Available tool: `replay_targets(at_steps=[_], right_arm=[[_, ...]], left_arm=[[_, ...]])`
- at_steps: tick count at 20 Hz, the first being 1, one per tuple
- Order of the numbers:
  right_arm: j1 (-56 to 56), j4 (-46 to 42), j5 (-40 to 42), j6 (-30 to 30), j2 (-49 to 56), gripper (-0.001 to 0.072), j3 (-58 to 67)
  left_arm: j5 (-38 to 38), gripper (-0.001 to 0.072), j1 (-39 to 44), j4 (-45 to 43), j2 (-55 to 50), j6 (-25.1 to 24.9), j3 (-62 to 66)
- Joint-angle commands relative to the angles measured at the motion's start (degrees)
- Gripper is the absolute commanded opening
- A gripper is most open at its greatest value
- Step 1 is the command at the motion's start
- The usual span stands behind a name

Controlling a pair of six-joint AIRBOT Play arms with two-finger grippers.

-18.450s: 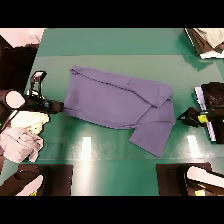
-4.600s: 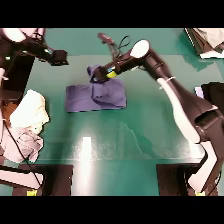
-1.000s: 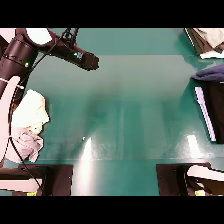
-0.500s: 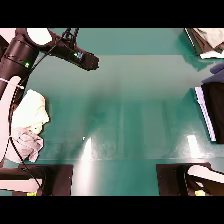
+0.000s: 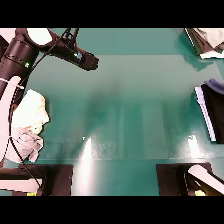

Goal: Fold the shirts.

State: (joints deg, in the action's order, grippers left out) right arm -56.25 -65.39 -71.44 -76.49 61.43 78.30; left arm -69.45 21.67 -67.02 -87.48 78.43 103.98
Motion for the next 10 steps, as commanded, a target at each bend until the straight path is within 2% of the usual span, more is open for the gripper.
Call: replay_targets(at_steps=[1,2,3,4,5,6,10], right_arm=[[-0.5,-13.2,-3.9,-2.2,-4.9,0.0022,-7.2],[-0.5,-16.0,-5.0,-2.2,-5.8,0.0024,-8.5],[-0.5,-18.6,-6.1,-2.3,-6.6,0.008,-9.5],[-0.5,-21.2,-6.7,-2.4,-7.3,0.0286,-10.5],[-0.5,-23.5,-7.1,-2.4,-7.9,0.046,-11.2],[-0.5,-25.1,-7.5,-2.4,-8.6,0.053,-11.7],[0.7,-25.6,-6.5,-5.7,-11.1,0.0529,-11.6]], left_arm=[[0.0,0.0022,0.0,0.0,0.0,-1.6,0.0],[0.0,0.0022,0.0,0.0,0.0,-2.1,0.0],[0.0,0.0022,0.0,0.0,0.0,-2.4,0.0],[0.0,0.0022,0.0,0.0,0.0,-2.4,0.0],[0.0,0.0022,0.0,0.0,0.0,-2.4,0.0],[0.0,0.0022,0.0,0.0,0.0,-2.4,0.0],[-0.7,0.0022,0.0,0.0,0.0,-2.4,0.0]])
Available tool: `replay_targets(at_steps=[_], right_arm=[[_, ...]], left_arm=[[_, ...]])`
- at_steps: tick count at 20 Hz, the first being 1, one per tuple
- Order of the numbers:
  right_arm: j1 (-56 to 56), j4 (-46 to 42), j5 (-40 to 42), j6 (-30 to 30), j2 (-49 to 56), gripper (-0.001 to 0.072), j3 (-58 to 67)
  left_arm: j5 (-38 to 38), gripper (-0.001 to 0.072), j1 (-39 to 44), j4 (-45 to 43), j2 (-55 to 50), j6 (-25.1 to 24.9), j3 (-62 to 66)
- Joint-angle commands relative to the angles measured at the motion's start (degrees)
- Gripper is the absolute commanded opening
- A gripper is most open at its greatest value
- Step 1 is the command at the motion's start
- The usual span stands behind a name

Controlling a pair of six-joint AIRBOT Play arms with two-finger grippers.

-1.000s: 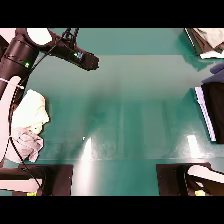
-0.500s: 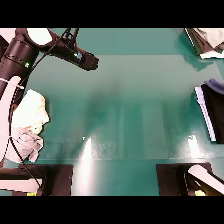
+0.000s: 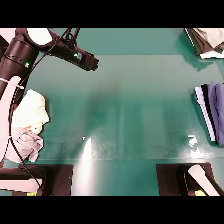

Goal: Fold the shirts.

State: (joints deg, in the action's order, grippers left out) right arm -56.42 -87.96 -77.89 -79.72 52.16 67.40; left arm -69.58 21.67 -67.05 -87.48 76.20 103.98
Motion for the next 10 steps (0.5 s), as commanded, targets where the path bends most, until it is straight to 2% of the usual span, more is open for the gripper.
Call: replay_targets(at_steps=[1,4,5,7,8,10], right_arm=[[2.2,-2.4,0.1,-4.4,-2.4,0.0528,-0.7],[8.3,11.0,0.2,-6.0,-4.1,0.0508,-0.7],[11.1,15.1,0.4,-5.9,-4.4,0.0421,-0.7],[18.8,19.6,1.1,-5.9,-4.6,0.012,-0.7],[22.7,19.2,1.4,-5.9,-4.6,0.0019,-0.7],[29.9,18.9,2.2,-5.9,-4.6,0.0019,-0.7]], left_arm=[[-0.5,0.0022,0.0,0.0,0.0,-0.2,0.0],[0.3,0.0022,0.0,0.0,0.0,-0.2,0.0],[0.1,0.0022,0.0,-0.1,0.0,-0.2,0.0],[-1.7,0.0022,0.0,0.0,0.0,-0.1,0.0],[-1.8,0.0022,0.0,0.0,0.0,-0.1,0.0],[-1.7,0.0022,0.0,0.2,0.0,-0.1,0.0]])
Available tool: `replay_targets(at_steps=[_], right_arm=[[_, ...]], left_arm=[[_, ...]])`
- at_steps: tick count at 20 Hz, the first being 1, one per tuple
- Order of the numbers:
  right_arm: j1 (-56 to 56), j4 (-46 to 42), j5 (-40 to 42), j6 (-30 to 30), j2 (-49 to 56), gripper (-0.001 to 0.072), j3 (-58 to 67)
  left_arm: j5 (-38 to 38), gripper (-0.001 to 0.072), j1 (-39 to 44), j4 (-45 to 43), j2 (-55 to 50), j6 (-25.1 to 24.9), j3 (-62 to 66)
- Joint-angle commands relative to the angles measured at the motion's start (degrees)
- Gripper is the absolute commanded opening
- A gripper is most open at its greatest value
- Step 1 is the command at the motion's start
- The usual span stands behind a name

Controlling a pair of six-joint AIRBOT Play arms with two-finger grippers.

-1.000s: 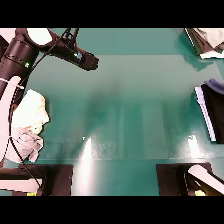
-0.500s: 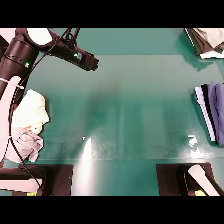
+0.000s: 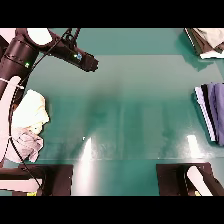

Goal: Fold the shirts.

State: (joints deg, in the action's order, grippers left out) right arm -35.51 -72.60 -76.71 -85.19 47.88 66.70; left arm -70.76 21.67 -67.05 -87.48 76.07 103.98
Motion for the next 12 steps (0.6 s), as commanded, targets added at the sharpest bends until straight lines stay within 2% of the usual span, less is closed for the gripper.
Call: replay_targets(at_steps=[1,5,12], right_arm=[[11.9,3.5,1.7,-0.4,-0.3,0.002,0.0],[20.4,3.5,4.4,-0.4,-0.3,0.0019,0.0],[21.7,3.5,4.5,-0.2,-0.3,0.002,0.0]], left_arm=[[-0.5,0.0022,0.0,0.2,0.0,0.0,0.0],[0.2,0.0022,0.0,0.2,0.0,0.0,0.0],[0.5,0.0022,0.0,0.2,0.0,0.0,0.0]])
